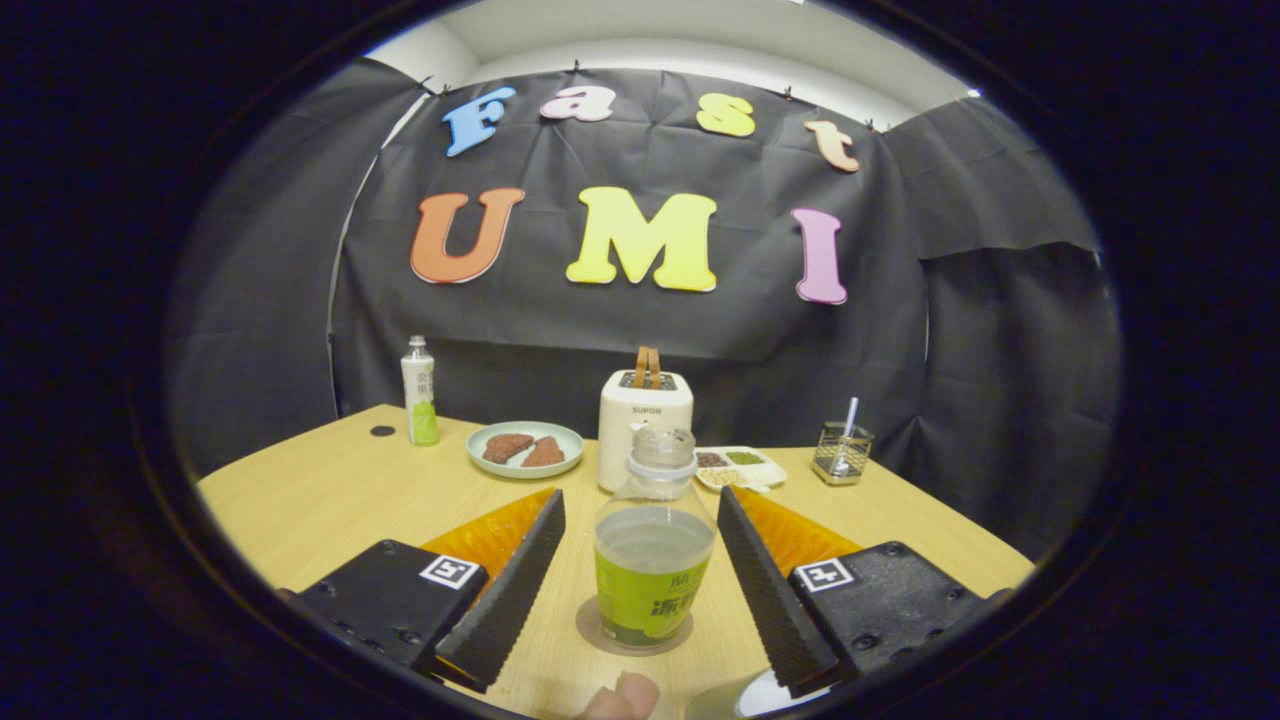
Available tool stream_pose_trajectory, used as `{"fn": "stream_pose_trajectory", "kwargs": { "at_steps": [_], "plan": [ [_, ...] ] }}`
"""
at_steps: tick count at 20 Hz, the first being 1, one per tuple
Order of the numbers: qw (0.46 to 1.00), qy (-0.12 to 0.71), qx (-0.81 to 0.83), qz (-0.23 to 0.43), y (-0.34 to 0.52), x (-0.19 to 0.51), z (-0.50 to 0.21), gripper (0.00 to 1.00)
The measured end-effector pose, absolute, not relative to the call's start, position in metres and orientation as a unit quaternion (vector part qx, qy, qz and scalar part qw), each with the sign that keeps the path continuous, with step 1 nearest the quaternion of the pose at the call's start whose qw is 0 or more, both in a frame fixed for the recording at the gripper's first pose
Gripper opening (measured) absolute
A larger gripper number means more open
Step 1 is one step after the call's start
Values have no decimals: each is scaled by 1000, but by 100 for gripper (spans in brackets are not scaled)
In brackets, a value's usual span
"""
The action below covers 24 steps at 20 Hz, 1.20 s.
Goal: Take the bottle from table, then pour the juice into the cup, finally place the bottle on the coaster
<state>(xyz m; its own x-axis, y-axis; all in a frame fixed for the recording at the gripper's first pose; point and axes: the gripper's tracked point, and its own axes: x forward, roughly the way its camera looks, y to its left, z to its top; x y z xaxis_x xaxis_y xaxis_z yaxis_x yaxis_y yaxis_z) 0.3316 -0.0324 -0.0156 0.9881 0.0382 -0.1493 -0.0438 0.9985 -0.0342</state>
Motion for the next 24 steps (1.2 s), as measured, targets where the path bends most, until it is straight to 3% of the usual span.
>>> {"fn": "stream_pose_trajectory", "kwargs": {
  "at_steps": [24],
  "plan": [
    [999,38,-16,9,-90,118,14,100]
  ]
}}
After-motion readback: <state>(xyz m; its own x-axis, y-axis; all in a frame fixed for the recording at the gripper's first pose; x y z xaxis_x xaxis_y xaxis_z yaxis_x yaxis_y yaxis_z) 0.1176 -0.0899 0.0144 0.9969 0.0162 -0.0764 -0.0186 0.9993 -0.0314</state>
